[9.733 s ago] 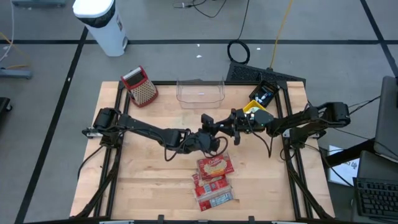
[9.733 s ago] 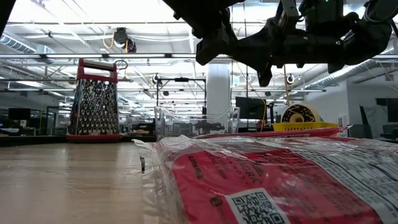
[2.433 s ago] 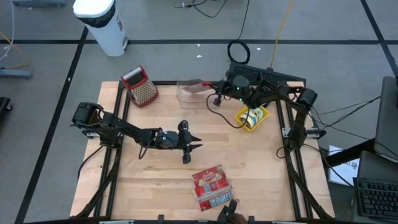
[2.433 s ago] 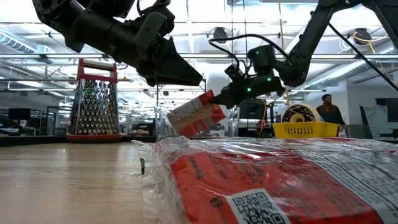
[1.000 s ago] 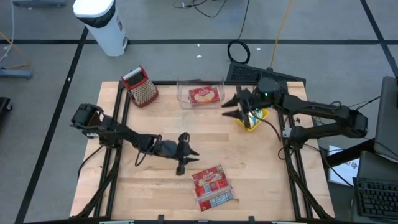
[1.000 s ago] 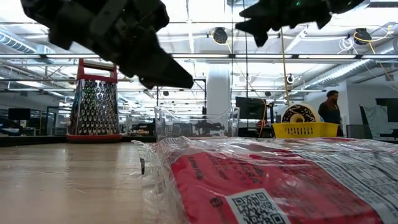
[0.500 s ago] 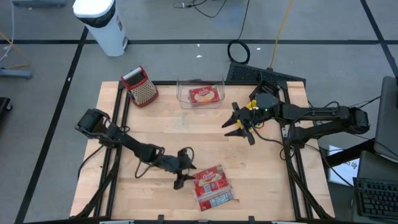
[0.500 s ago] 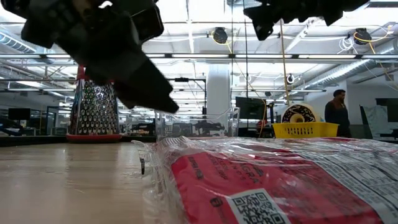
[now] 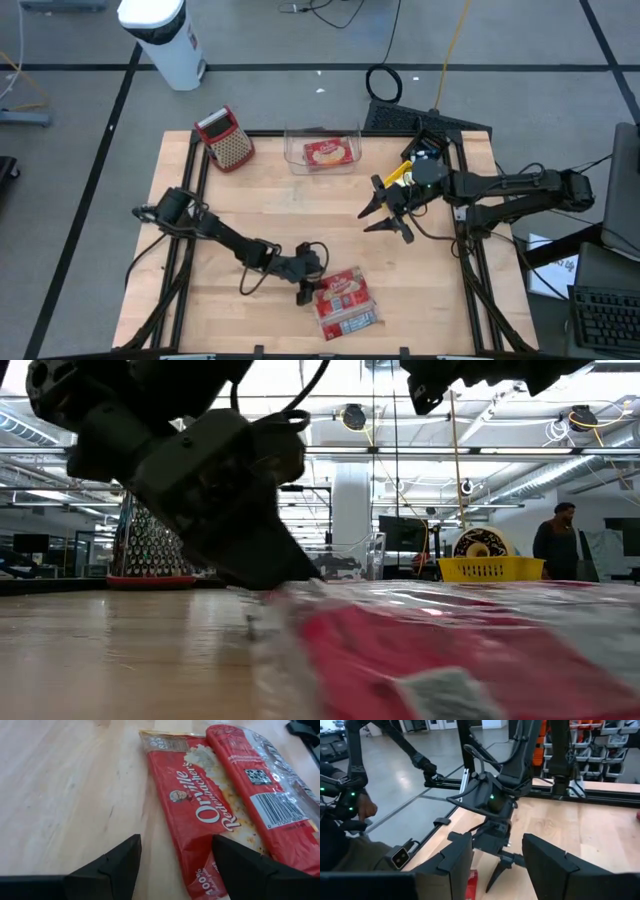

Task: Pick & Place Food Item
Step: Put the top red popcorn bag into the transparent bin

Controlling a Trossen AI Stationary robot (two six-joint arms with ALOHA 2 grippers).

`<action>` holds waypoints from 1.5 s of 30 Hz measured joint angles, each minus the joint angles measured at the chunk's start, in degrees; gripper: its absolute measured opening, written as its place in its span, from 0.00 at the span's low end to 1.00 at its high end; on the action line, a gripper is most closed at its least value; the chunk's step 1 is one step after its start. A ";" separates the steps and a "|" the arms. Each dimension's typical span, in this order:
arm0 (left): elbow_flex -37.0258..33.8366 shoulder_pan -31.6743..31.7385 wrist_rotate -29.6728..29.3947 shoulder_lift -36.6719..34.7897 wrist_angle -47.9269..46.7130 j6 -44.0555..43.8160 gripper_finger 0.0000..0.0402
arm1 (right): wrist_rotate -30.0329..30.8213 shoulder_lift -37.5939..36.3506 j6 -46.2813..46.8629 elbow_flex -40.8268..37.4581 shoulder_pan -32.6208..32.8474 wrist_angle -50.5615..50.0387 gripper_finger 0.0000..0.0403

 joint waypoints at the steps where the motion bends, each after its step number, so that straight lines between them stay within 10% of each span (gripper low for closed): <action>1: 0.16 -0.06 0.56 0.27 0.14 0.20 0.61 | -0.02 0.00 0.00 0.00 0.14 -0.20 0.40; 8: 0.16 -0.12 2.22 0.69 -0.91 1.66 0.55 | 0.00 0.00 -1.18 0.00 0.25 -0.90 0.40; 18: 0.22 0.59 4.33 0.66 -2.85 3.95 0.04 | 0.00 0.00 -1.90 0.00 0.25 -2.02 0.40; 38: -0.16 1.76 -25.48 -27.56 -25.79 31.27 0.00 | 15.73 0.02 0.26 -0.08 -3.24 -11.30 0.40; 45: -0.09 1.83 -31.71 -33.57 -26.24 39.75 0.00 | 16.57 0.02 3.04 -8.06 -3.27 1.37 0.40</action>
